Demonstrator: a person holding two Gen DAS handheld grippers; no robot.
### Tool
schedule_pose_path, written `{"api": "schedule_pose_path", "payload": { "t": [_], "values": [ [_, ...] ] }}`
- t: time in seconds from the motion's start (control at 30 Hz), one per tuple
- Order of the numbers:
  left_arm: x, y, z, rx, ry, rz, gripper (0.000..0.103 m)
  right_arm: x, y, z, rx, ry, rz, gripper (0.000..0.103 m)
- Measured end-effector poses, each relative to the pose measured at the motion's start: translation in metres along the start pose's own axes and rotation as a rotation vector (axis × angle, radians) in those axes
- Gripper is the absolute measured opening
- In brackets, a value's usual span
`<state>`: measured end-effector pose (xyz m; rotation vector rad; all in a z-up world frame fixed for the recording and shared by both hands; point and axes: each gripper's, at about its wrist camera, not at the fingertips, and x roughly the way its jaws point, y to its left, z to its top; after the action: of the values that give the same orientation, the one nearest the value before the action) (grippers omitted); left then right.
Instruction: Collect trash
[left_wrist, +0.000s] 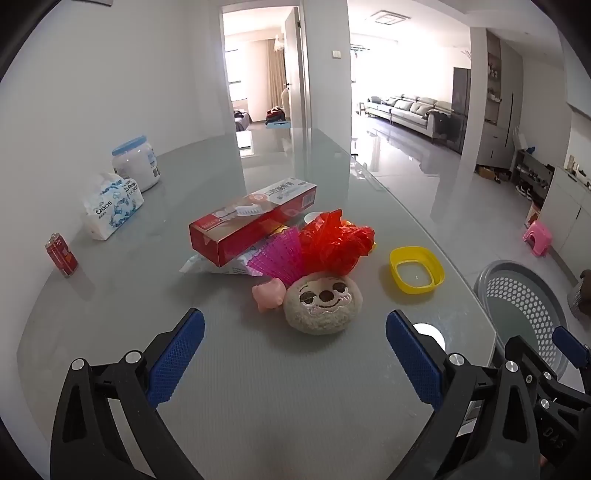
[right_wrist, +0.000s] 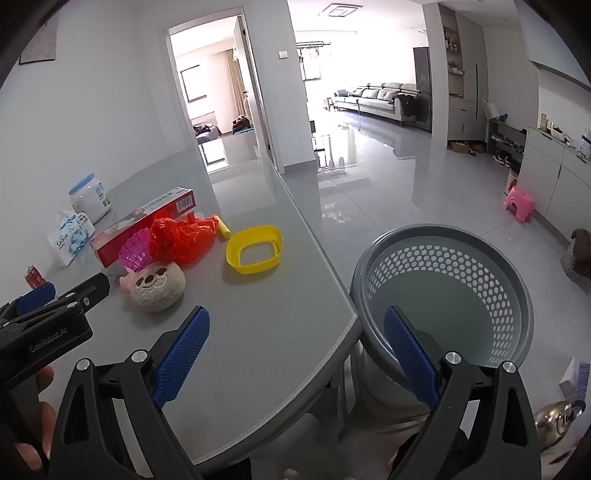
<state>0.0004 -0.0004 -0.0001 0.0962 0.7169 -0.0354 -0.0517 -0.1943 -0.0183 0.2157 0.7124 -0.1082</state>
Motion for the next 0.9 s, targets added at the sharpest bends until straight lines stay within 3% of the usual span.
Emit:
{"api": "schedule_pose_path", "payload": {
  "t": [0.9],
  "values": [
    [-0.009,0.007,0.010,-0.011,-0.019,-0.004,0.097,-0.007,0.007,0.001,-0.006,-0.006,0.003,0.091]
  ]
}}
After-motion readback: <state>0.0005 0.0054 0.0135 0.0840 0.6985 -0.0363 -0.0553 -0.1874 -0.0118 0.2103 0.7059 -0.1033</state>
